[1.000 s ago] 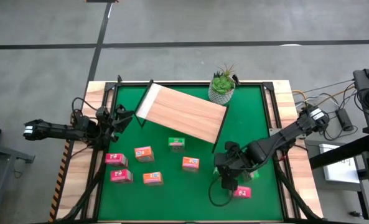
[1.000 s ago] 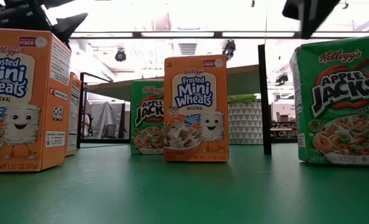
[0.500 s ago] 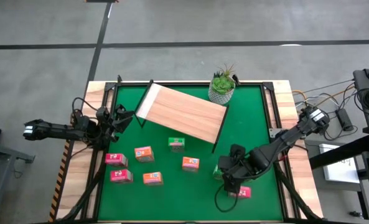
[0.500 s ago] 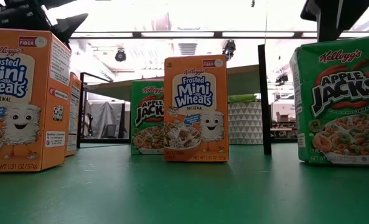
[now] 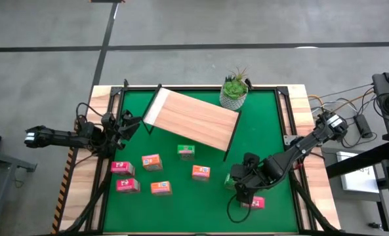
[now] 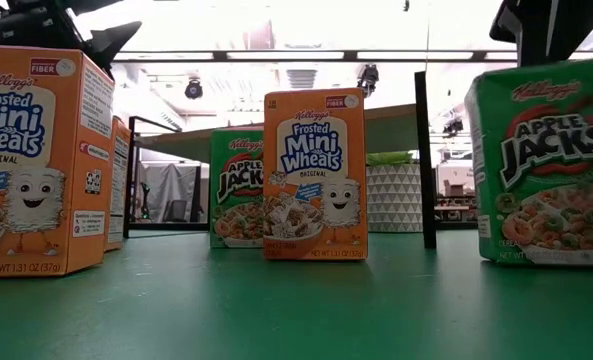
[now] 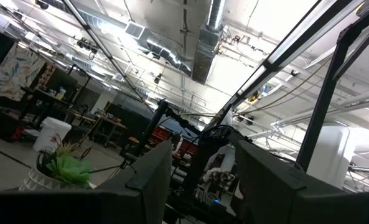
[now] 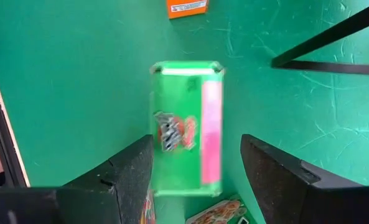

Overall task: Stack cereal on shelf
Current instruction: Put the middle green cereal box on the shelf

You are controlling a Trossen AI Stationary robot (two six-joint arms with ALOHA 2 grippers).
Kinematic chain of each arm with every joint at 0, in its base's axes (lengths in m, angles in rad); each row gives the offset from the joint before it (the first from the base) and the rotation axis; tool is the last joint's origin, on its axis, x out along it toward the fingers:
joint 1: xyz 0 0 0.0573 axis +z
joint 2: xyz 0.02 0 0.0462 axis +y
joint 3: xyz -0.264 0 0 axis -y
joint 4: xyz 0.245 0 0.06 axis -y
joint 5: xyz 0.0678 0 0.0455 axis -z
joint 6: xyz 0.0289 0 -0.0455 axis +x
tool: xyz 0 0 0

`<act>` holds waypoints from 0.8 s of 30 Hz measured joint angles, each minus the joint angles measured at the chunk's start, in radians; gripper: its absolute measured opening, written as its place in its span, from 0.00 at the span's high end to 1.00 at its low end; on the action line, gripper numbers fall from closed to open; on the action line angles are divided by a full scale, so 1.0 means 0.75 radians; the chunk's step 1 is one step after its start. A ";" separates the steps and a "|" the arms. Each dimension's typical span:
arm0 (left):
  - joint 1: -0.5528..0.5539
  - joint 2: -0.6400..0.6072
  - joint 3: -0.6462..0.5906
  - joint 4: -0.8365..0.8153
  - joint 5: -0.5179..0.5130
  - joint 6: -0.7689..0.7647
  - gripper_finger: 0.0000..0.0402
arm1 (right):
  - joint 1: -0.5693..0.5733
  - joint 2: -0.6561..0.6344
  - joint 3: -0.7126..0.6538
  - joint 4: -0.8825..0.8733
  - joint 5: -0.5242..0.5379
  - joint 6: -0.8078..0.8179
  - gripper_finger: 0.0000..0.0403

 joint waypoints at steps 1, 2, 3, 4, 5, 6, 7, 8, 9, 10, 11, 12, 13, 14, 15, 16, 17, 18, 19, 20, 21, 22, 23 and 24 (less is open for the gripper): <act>0.000 0.000 0.000 0.000 0.000 0.000 0.60 | 0.000 -0.001 0.000 0.000 0.000 0.000 0.42; 0.000 0.000 0.000 0.001 0.000 0.000 0.60 | 0.000 -0.001 -0.001 0.000 -0.001 0.001 0.42; 0.000 0.000 0.000 0.001 0.000 0.000 0.60 | 0.000 -0.002 -0.001 0.000 -0.001 0.006 0.42; 0.000 0.000 0.000 0.001 0.000 0.000 0.60 | 0.000 -0.003 -0.001 0.000 -0.002 0.013 0.42; 0.000 0.000 0.000 0.001 0.000 0.000 0.60 | 0.000 -0.005 -0.001 0.001 -0.002 0.013 0.42; 0.000 0.000 0.000 0.002 0.000 0.000 0.60 | 0.002 -0.005 -0.001 0.004 -0.005 0.014 0.42; 0.000 0.000 0.000 0.002 0.000 0.000 0.60 | 0.005 -0.005 -0.001 0.009 -0.009 0.015 0.42; 0.000 0.000 0.000 0.001 0.000 0.000 0.60 | 0.009 -0.005 -0.001 0.018 -0.010 0.015 0.42; 0.000 0.000 0.000 0.002 0.000 0.000 0.60 | 0.014 -0.005 -0.001 0.030 -0.011 0.014 0.42; 0.000 0.000 0.000 0.002 0.000 0.000 0.60 | 0.018 -0.005 -0.001 0.043 -0.011 0.014 0.42; 0.000 0.000 0.000 0.002 0.000 0.000 0.60 | 0.021 -0.005 -0.001 0.045 -0.011 0.015 0.42; 0.000 0.000 0.000 0.002 0.000 0.000 0.60 | 0.025 -0.005 -0.001 0.043 -0.011 0.016 0.42; 0.000 0.000 0.000 0.002 0.000 0.000 0.60 | 0.028 -0.005 -0.001 0.042 -0.009 0.019 0.42; 0.000 0.000 0.000 0.002 0.000 0.000 0.60 | 0.032 -0.005 -0.001 0.042 -0.002 0.022 0.42; 0.000 0.000 0.000 0.002 0.000 0.000 0.60 | 0.032 -0.004 -0.001 0.042 0.003 0.023 0.42; 0.000 0.000 0.000 0.002 0.000 0.000 0.60 | 0.032 0.003 -0.001 0.042 0.007 0.023 0.42; 0.000 0.000 0.000 0.002 0.000 0.000 0.60 | 0.032 0.007 -0.001 0.040 0.012 0.023 0.42; 0.000 0.000 0.000 0.002 0.000 0.000 0.60 | 0.032 0.013 -0.001 0.035 0.022 0.022 0.42; 0.000 0.000 0.000 0.002 0.000 0.000 0.60 | 0.033 0.024 -0.001 0.034 0.032 0.021 0.42; 0.000 0.000 0.000 0.002 0.000 0.000 0.60 | 0.033 0.033 -0.001 0.035 0.036 0.014 0.42; 0.000 0.000 0.000 0.001 0.000 0.000 0.60 | 0.033 0.043 -0.001 0.034 0.038 0.006 0.42; 0.000 0.000 0.000 0.001 0.000 0.000 0.60 | 0.033 0.054 -0.001 0.035 0.041 -0.006 0.42; 0.000 0.000 0.000 0.002 0.000 0.000 0.60 | 0.033 0.064 -0.001 0.035 0.042 -0.011 0.42; 0.000 0.000 0.000 0.002 0.000 0.000 0.60 | 0.034 0.073 -0.001 0.034 0.045 -0.013 0.42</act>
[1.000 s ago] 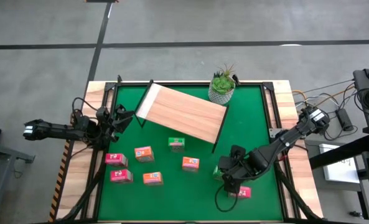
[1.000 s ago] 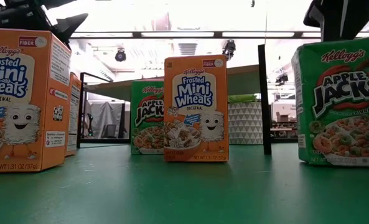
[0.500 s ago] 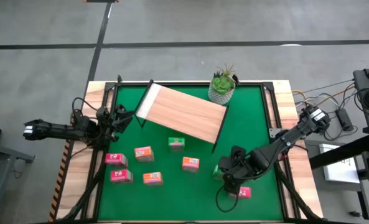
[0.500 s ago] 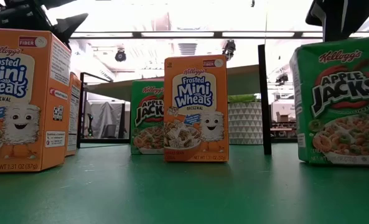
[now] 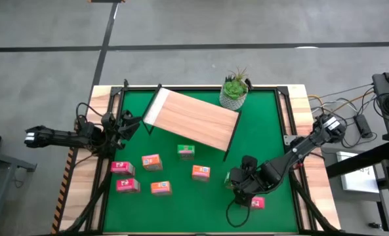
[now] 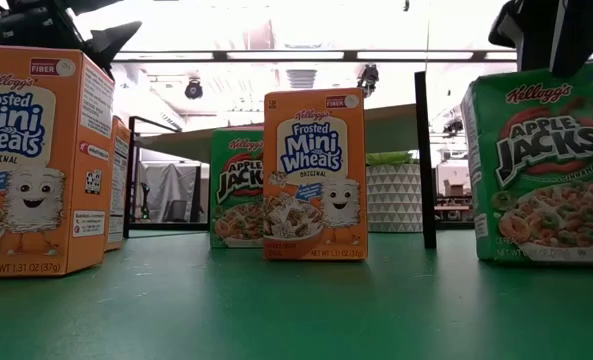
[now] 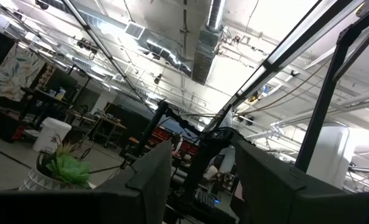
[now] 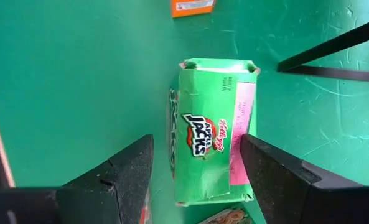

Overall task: Stack cereal on shelf
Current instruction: Put the middle green cereal box on the shelf

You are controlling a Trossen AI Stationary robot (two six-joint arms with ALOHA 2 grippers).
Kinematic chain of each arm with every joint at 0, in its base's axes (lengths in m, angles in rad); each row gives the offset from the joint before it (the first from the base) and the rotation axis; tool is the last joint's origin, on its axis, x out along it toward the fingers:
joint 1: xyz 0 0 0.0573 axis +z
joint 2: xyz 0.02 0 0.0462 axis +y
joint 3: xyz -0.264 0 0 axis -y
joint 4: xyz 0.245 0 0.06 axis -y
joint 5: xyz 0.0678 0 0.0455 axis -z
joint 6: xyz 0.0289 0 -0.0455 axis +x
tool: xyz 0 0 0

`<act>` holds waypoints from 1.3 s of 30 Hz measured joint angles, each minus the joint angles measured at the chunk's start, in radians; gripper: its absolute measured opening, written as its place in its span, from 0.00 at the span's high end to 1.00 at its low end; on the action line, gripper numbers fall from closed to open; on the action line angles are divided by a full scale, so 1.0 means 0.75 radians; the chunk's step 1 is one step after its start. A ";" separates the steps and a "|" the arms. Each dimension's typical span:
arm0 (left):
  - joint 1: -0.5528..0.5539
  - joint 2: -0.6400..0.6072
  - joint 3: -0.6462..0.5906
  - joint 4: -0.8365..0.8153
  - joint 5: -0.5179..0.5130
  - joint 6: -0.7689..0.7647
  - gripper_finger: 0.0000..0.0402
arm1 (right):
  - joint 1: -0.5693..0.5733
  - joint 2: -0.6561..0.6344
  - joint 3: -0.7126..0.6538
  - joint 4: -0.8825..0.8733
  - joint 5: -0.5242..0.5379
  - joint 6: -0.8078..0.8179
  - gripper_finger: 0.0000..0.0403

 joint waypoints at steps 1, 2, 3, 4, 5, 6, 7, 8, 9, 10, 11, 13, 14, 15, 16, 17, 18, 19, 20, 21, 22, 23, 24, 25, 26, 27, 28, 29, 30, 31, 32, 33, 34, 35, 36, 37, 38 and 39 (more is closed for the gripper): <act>0.000 0.000 0.000 0.000 0.000 0.000 0.60 | 0.000 0.004 0.000 0.000 0.001 0.000 0.43; 0.000 0.000 0.000 0.001 0.000 0.000 0.60 | 0.001 0.007 0.000 0.001 0.000 0.001 0.43; 0.000 0.000 0.000 0.003 0.000 0.000 0.60 | 0.001 0.007 0.000 0.002 0.000 0.004 0.44; 0.000 0.000 0.000 0.005 0.000 0.000 0.60 | 0.002 0.007 0.000 0.002 0.000 0.006 0.45; 0.000 0.000 0.000 0.005 0.000 0.000 0.60 | 0.002 0.007 0.000 0.002 0.000 0.010 0.46; 0.000 0.000 0.000 0.005 0.000 0.000 0.60 | 0.002 0.006 0.000 0.001 -0.001 0.011 0.47; 0.000 0.000 0.000 0.005 0.000 0.000 0.60 | 0.001 0.006 0.000 0.001 -0.001 0.012 0.48; 0.000 0.000 0.000 0.005 0.000 0.000 0.60 | 0.001 0.005 0.000 0.001 -0.002 0.012 0.49; 0.000 0.000 0.000 0.005 0.000 0.000 0.60 | 0.001 0.003 0.000 0.001 -0.003 0.012 0.51; 0.001 0.000 0.000 0.005 0.000 0.000 0.60 | 0.001 -0.001 0.000 0.001 -0.005 0.013 0.52; 0.000 0.000 0.000 0.005 0.000 0.000 0.60 | 0.001 -0.004 0.000 0.002 -0.006 0.018 0.52; 0.000 0.000 0.000 0.005 0.000 0.000 0.60 | 0.001 -0.011 0.000 0.002 -0.009 0.032 0.53; 0.000 0.000 0.000 0.005 0.000 0.000 0.60 | 0.001 -0.017 0.000 0.002 -0.009 0.035 0.52; 0.000 0.000 0.000 0.005 0.000 0.000 0.60 | 0.001 -0.023 0.000 0.000 -0.009 0.038 0.52; 0.000 0.000 0.000 0.005 0.000 0.000 0.60 | 0.001 -0.030 0.000 0.000 -0.008 0.043 0.51; 0.001 0.000 0.000 0.005 0.000 0.000 0.60 | 0.001 -0.039 0.000 0.000 -0.002 0.049 0.50; 0.000 0.000 0.000 0.005 0.000 0.000 0.60 | 0.001 -0.045 0.000 -0.002 0.011 0.056 0.48; 0.000 0.000 0.000 0.005 0.000 0.000 0.60 | 0.001 -0.051 0.000 -0.005 0.020 0.058 0.47; 0.001 0.000 0.000 0.005 0.000 0.000 0.60 | 0.001 -0.055 0.000 -0.005 0.020 0.055 0.46; 0.000 0.000 0.000 0.005 0.000 0.000 0.60 | 0.001 -0.060 0.000 -0.005 0.022 0.051 0.46; 0.001 0.000 0.000 0.005 0.000 0.000 0.60 | 0.001 -0.064 0.000 -0.009 0.027 0.048 0.45; 0.000 0.000 0.000 0.004 0.000 0.000 0.60 | 0.001 -0.065 0.000 -0.012 0.042 0.041 0.44; 0.000 0.000 0.000 0.004 0.000 0.000 0.60 | 0.001 -0.066 0.000 -0.013 0.057 0.032 0.42; 0.000 0.000 0.000 0.004 0.000 0.000 0.60 | 0.001 -0.066 0.000 -0.014 0.066 0.020 0.41; 0.000 0.000 0.000 0.004 0.000 0.000 0.60 | 0.001 -0.066 0.000 -0.015 0.074 0.010 0.40; 0.000 0.000 0.000 0.004 0.000 0.000 0.60 | 0.001 -0.066 0.000 -0.016 0.083 0.005 0.39; 0.000 0.000 0.000 0.004 0.000 0.000 0.60 | 0.001 -0.065 0.000 -0.017 0.091 0.002 0.38; 0.000 0.000 0.000 0.004 0.000 0.000 0.60 | 0.001 -0.063 0.000 -0.015 0.094 0.000 0.38; 0.000 0.000 0.000 0.004 0.000 0.000 0.60 | 0.001 -0.062 0.000 -0.015 0.094 0.000 0.38; 0.000 0.000 0.000 0.004 0.000 0.000 0.60 | 0.001 -0.061 -0.001 -0.014 0.094 0.000 0.38; 0.000 0.000 0.000 0.004 0.000 0.000 0.60 | 0.001 -0.061 -0.001 -0.010 0.094 0.000 0.38; 0.000 0.000 0.000 0.003 0.000 0.000 0.60 | 0.001 -0.061 -0.001 -0.002 0.094 0.003 0.38; 0.000 0.000 0.000 0.003 0.000 0.000 0.60 | 0.003 -0.061 -0.001 0.001 0.094 0.007 0.38; 0.000 0.000 0.000 0.003 0.000 0.000 0.60 | 0.004 -0.061 -0.001 -0.001 0.093 0.010 0.38; 0.000 0.000 0.000 0.003 0.000 0.000 0.60 | 0.004 -0.061 -0.001 -0.002 0.093 0.010 0.38; 0.000 0.000 0.000 0.002 0.000 0.000 0.60 | 0.004 -0.061 -0.001 -0.003 0.092 0.010 0.38; 0.000 0.000 0.000 0.001 0.000 0.000 0.60 | 0.004 -0.061 -0.002 -0.001 0.090 0.010 0.38; 0.000 0.000 0.000 0.001 0.000 0.000 0.60 | 0.004 -0.061 -0.004 0.002 0.086 0.011 0.38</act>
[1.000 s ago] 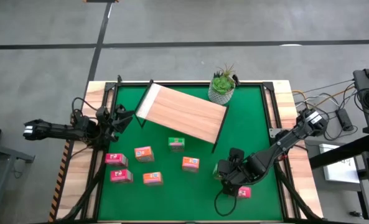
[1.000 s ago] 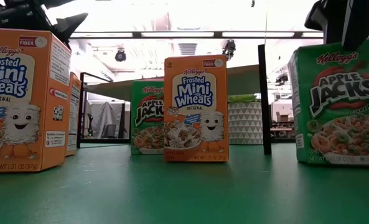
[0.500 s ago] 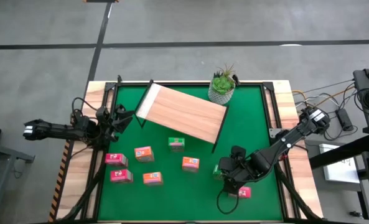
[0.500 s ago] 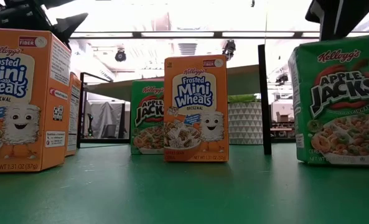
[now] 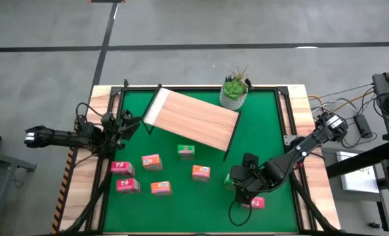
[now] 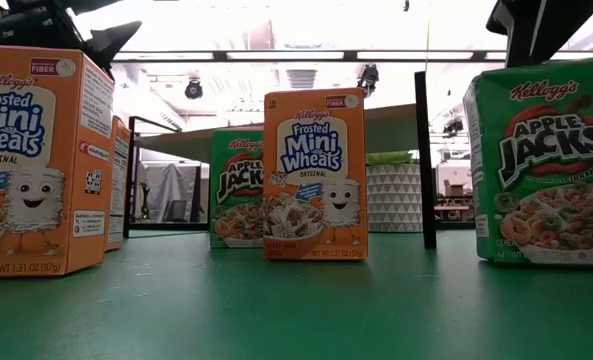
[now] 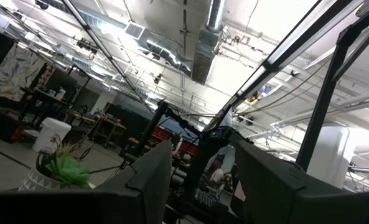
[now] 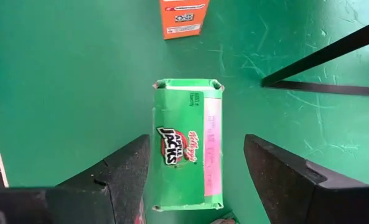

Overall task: Stack cereal on shelf
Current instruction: Put the middle green cereal box on the shelf

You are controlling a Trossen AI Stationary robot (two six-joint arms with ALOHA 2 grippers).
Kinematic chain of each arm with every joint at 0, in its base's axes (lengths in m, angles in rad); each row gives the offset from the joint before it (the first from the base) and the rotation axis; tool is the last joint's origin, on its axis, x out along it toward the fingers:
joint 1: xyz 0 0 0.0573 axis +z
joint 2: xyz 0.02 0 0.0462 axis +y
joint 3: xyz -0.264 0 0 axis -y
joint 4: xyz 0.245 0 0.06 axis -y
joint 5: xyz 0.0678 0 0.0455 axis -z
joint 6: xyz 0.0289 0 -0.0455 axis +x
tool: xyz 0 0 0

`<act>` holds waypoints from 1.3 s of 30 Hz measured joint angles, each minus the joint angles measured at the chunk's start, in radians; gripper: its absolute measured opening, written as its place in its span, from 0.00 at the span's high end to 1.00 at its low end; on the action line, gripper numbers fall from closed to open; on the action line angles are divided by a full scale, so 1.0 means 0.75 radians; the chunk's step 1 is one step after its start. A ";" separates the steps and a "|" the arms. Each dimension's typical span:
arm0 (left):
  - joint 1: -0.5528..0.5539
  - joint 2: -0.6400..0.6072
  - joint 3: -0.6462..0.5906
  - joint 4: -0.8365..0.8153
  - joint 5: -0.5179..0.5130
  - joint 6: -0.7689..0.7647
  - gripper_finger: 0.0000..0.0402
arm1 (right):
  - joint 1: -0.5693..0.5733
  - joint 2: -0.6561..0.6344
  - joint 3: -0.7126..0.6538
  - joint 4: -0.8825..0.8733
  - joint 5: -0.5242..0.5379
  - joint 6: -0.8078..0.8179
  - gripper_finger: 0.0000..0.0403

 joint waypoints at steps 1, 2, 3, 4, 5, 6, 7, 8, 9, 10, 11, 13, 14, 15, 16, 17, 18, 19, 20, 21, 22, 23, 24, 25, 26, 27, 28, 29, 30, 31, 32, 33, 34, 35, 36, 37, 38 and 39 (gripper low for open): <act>0.000 0.000 0.000 0.000 0.000 0.000 0.60 | 0.000 0.000 -0.004 0.000 -0.003 0.001 0.38; 0.000 0.000 0.000 0.000 0.000 0.000 0.60 | 0.000 0.000 -0.008 0.000 -0.003 0.001 0.38; 0.000 0.000 0.000 0.000 0.000 0.000 0.60 | 0.000 0.000 -0.012 0.000 -0.004 0.002 0.38; 0.000 0.000 0.000 0.000 0.000 0.000 0.60 | 0.001 0.000 -0.015 0.001 -0.005 0.002 0.38; 0.000 0.000 0.000 0.000 0.000 0.000 0.60 | 0.003 0.000 -0.016 0.002 -0.011 0.003 0.38; 0.000 0.000 0.000 0.000 0.000 0.000 0.60 | 0.003 0.000 -0.016 0.005 -0.020 0.003 0.38; 0.000 0.000 0.000 0.001 0.000 0.000 0.60 | 0.003 0.000 -0.016 0.009 -0.026 0.003 0.38; 0.000 0.000 0.000 0.001 0.000 0.000 0.60 | 0.003 0.000 -0.017 0.014 -0.026 0.003 0.38; 0.000 0.000 0.000 0.001 0.000 0.000 0.60 | 0.003 0.000 -0.020 0.029 -0.027 0.003 0.38; 0.000 0.000 0.000 0.001 0.000 0.000 0.60 | 0.003 0.000 -0.022 0.045 -0.031 0.001 0.38; 0.000 0.000 0.000 0.001 0.000 0.000 0.60 | 0.003 0.000 -0.025 0.055 -0.036 0.001 0.38; 0.000 0.000 0.000 0.001 0.000 0.000 0.60 | 0.003 0.000 -0.039 0.054 -0.037 0.002 0.38; 0.000 0.000 0.000 0.001 0.000 0.000 0.60 | 0.003 0.000 -0.050 0.060 -0.037 0.002 0.38; 0.000 0.000 0.000 0.001 0.000 0.000 0.60 | 0.003 0.000 -0.062 0.069 -0.037 0.001 0.38; 0.000 0.000 0.000 0.002 0.000 0.000 0.60 | 0.003 0.000 -0.073 0.073 -0.037 0.001 0.38; 0.000 0.000 0.000 0.004 0.000 0.000 0.60 | 0.003 0.001 -0.081 0.071 -0.037 0.000 0.38; 0.000 0.000 0.000 0.004 0.000 0.000 0.60 | 0.003 0.001 -0.085 0.070 -0.037 -0.001 0.38; 0.000 0.000 0.000 0.004 0.000 0.000 0.60 | 0.003 0.001 -0.087 0.072 -0.037 -0.001 0.38; 0.000 0.000 0.000 0.004 0.000 0.000 0.60 | 0.003 0.001 -0.087 0.073 -0.037 -0.001 0.39; 0.000 0.000 0.000 0.004 0.000 0.000 0.60 | 0.003 0.001 -0.087 0.074 -0.037 -0.002 0.40; 0.000 0.000 0.000 0.004 0.000 0.000 0.60 | 0.003 0.001 -0.087 0.075 -0.037 -0.002 0.41; 0.000 0.000 0.000 0.004 0.000 0.000 0.60 | 0.003 0.001 -0.087 0.074 -0.037 -0.002 0.42; 0.000 0.000 0.000 0.004 0.000 0.000 0.60 | 0.003 0.001 -0.087 0.075 -0.037 -0.002 0.43; 0.000 0.000 0.000 0.004 0.000 0.000 0.60 | 0.003 0.001 -0.087 0.075 -0.037 -0.002 0.44; 0.000 0.000 0.000 0.004 0.000 0.000 0.60 | 0.003 0.001 -0.087 0.075 -0.038 -0.002 0.44; 0.000 0.000 0.000 0.004 0.000 0.000 0.60 | 0.003 0.001 -0.087 0.075 -0.039 -0.002 0.45; 0.000 0.000 0.000 0.004 0.000 0.000 0.60 | 0.003 0.001 -0.087 0.075 -0.040 -0.002 0.46; 0.000 0.000 0.000 0.004 0.000 0.000 0.60 | 0.003 0.001 -0.087 0.075 -0.041 -0.002 0.47; 0.000 0.000 0.000 0.004 0.000 0.000 0.60 | 0.003 0.001 -0.087 0.076 -0.041 -0.002 0.48; 0.000 0.000 0.000 0.004 0.000 0.000 0.60 | 0.003 0.001 -0.087 0.077 -0.041 -0.002 0.48; 0.000 0.000 0.000 0.004 0.000 0.000 0.60 | 0.003 0.001 -0.087 0.078 -0.041 -0.002 0.49; 0.000 0.000 0.000 0.004 0.000 0.000 0.60 | 0.003 0.001 -0.087 0.080 -0.041 -0.002 0.49; 0.000 0.000 0.000 0.004 0.000 0.000 0.60 | 0.003 0.001 -0.087 0.080 -0.041 -0.002 0.49; 0.000 0.000 0.000 0.004 0.000 0.000 0.60 | 0.003 0.001 -0.087 0.081 -0.041 -0.007 0.50; 0.000 0.000 0.000 0.004 0.000 0.000 0.60 | 0.003 0.001 -0.087 0.086 -0.041 -0.010 0.50; 0.000 0.000 0.000 0.004 0.000 0.000 0.60 | 0.003 0.001 -0.087 0.092 -0.041 -0.013 0.50; 0.000 0.000 0.000 0.004 0.000 0.000 0.60 | 0.003 0.001 -0.087 0.098 -0.041 -0.017 0.51; 0.000 0.000 0.000 0.004 0.000 0.000 0.60 | 0.003 0.001 -0.087 0.101 -0.041 -0.018 0.51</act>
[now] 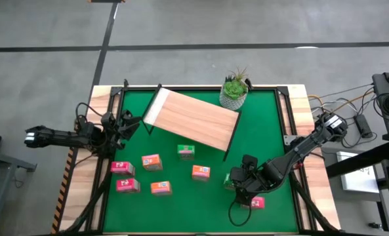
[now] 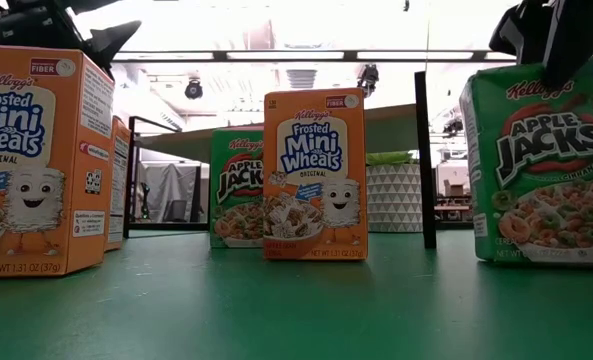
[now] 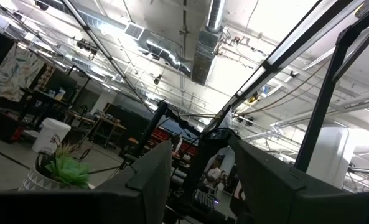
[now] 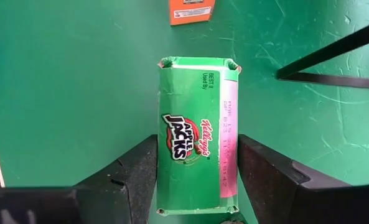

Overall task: Stack cereal on shelf
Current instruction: Put the middle green cereal box on the shelf

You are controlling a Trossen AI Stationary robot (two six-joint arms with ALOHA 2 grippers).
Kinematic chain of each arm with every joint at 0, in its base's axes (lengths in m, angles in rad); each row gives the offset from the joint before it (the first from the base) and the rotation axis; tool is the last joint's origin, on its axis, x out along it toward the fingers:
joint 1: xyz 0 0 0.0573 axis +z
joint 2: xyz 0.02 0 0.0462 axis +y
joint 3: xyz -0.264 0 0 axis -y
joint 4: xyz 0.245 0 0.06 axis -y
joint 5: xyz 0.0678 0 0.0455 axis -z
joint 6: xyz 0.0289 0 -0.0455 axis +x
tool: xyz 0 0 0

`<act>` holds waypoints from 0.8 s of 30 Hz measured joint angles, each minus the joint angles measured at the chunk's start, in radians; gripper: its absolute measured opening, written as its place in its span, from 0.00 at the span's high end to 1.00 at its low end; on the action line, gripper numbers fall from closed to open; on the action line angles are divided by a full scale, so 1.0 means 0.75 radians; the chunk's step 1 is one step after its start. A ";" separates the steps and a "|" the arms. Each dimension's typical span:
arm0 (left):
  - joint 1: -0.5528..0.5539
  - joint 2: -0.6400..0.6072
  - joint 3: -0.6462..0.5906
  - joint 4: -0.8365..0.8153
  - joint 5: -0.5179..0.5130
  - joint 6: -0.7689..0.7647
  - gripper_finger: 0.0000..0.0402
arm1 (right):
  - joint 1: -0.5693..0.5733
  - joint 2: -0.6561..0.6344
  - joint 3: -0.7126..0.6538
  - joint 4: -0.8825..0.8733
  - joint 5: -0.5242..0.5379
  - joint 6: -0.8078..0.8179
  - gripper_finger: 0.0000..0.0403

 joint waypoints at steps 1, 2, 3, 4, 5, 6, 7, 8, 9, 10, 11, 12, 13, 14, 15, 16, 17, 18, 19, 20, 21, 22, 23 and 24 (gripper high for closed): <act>0.000 0.000 0.000 0.000 0.000 0.000 0.60 | 0.000 0.000 0.000 0.000 0.000 0.000 0.52; -0.001 0.000 0.000 -0.001 0.000 0.000 0.60 | 0.000 0.000 0.000 -0.001 0.000 -0.001 0.52; 0.000 0.000 0.000 0.000 0.000 0.000 0.60 | 0.000 0.000 0.000 0.000 0.000 -0.001 0.53; -0.001 0.000 0.000 0.000 0.000 0.000 0.60 | 0.000 0.000 0.000 0.000 0.000 -0.001 0.53; -0.001 0.000 0.000 0.000 0.000 0.000 0.60 | 0.000 0.000 0.000 0.000 0.000 -0.001 0.54; -0.001 0.000 0.000 0.000 0.000 0.000 0.60 | 0.000 0.000 0.000 0.000 0.000 -0.001 0.54; 0.000 0.000 0.000 0.000 0.000 0.000 0.60 | 0.000 0.000 0.000 0.000 -0.001 -0.002 0.54; -0.001 0.000 0.000 0.000 0.000 0.000 0.60 | 0.000 -0.001 0.000 0.000 -0.008 -0.002 0.54; 0.000 0.000 0.000 0.000 0.000 0.000 0.60 | -0.001 -0.002 0.000 0.000 -0.019 -0.003 0.54; 0.000 0.000 0.000 0.000 0.000 0.000 0.60 | -0.001 -0.004 0.001 -0.001 -0.031 -0.003 0.54; 0.000 0.000 0.000 0.000 0.000 0.000 0.60 | 0.000 -0.005 0.007 -0.003 -0.035 -0.004 0.54; -0.001 0.000 0.000 0.001 0.000 0.000 0.60 | 0.000 -0.006 0.016 -0.003 -0.036 -0.005 0.54; -0.001 0.000 0.000 0.003 0.000 0.000 0.60 | -0.001 -0.007 0.030 -0.002 -0.036 -0.011 0.54; -0.001 0.000 0.000 0.006 0.000 0.000 0.60 | -0.001 -0.008 0.048 -0.002 -0.036 -0.022 0.54; -0.001 0.000 0.000 0.007 0.000 0.000 0.60 | -0.001 -0.009 0.069 -0.002 -0.036 -0.031 0.55; -0.001 0.000 0.000 0.007 0.000 0.000 0.60 | -0.001 -0.010 0.091 -0.001 -0.036 -0.041 0.55; -0.001 0.000 0.000 0.007 0.000 0.000 0.60 | -0.001 -0.010 0.116 -0.001 -0.035 -0.060 0.55; 0.000 0.000 0.000 0.007 0.000 0.000 0.60 | -0.001 -0.010 0.142 -0.001 -0.034 -0.069 0.55; -0.001 0.000 0.000 0.008 0.000 -0.001 0.60 | -0.001 -0.010 0.168 0.000 -0.031 -0.084 0.55; 0.000 0.000 0.000 0.010 0.000 0.000 0.60 | -0.003 -0.010 0.192 0.001 -0.026 -0.098 0.55; 0.000 0.000 0.000 0.011 0.000 0.000 0.60 | -0.004 -0.011 0.214 0.001 -0.020 -0.108 0.55; 0.000 0.000 0.000 0.012 0.000 -0.001 0.60 | -0.006 -0.011 0.236 0.000 -0.009 -0.124 0.55; 0.000 0.000 0.000 0.011 0.000 0.000 0.60 | -0.010 -0.011 0.257 -0.001 0.007 -0.143 0.55; 0.000 0.000 0.000 0.012 0.000 0.000 0.60 | -0.014 -0.011 0.280 -0.001 0.016 -0.167 0.55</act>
